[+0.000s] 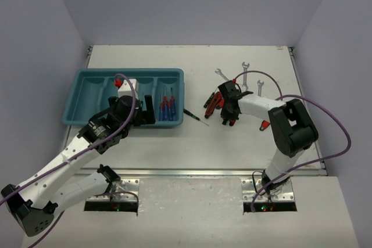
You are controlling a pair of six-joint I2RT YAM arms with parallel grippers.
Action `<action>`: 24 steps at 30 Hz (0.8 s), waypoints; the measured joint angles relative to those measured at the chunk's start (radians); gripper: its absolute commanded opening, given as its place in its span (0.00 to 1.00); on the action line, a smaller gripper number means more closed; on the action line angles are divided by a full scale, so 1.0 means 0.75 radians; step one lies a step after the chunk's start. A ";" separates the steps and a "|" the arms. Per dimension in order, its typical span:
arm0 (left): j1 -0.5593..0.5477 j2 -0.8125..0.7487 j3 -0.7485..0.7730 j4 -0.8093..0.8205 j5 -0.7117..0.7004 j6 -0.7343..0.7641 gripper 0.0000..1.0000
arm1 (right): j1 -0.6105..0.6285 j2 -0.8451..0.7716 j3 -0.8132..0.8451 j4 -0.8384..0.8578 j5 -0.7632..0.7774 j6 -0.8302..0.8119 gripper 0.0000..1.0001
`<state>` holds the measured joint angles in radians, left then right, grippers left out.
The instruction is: Sort the tools into containers
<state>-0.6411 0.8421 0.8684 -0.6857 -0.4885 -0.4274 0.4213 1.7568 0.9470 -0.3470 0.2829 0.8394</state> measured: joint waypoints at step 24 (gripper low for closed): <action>-0.053 0.221 -0.197 1.167 1.073 -0.385 0.63 | 0.122 -1.164 -0.676 1.131 -1.267 -0.042 0.00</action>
<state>-0.6809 1.0080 0.7208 0.1898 0.3165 -0.7164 0.5131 0.8841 0.4397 0.5011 -0.6676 0.8076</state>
